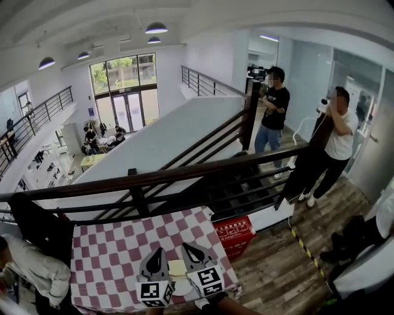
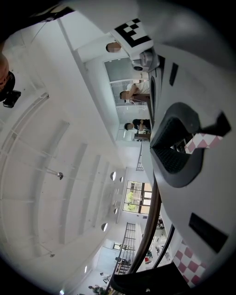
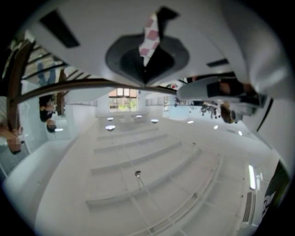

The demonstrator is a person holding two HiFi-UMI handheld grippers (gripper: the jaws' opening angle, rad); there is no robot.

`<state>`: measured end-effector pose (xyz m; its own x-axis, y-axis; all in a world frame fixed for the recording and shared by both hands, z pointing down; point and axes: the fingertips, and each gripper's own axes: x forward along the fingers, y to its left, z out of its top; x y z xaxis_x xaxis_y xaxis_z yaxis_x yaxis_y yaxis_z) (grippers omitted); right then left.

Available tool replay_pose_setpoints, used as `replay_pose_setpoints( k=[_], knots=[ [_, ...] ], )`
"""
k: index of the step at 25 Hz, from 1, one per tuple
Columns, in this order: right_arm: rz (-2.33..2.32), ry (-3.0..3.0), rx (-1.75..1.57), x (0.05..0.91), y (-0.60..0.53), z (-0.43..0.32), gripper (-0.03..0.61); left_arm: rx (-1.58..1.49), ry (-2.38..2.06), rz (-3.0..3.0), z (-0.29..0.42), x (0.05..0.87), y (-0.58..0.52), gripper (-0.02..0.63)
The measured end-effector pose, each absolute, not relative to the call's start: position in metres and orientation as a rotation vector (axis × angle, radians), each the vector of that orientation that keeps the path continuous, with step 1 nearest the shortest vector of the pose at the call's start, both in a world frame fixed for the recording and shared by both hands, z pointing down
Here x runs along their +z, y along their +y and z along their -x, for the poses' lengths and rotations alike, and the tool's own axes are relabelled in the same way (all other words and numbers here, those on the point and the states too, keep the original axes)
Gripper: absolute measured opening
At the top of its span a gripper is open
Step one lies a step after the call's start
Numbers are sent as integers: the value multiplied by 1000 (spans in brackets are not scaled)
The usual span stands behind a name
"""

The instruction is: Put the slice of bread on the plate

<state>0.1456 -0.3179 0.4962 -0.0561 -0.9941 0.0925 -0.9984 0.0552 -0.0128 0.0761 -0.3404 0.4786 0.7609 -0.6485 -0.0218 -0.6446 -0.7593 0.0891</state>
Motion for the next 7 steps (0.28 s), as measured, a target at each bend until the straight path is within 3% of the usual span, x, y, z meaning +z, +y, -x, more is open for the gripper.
replay_pose_setpoints(
  k=[7],
  knots=[
    [-2111, -2215, 135, 498, -315, -150, 15, -49, -1021, -2873, -86, 483, -339, 18]
  ],
)
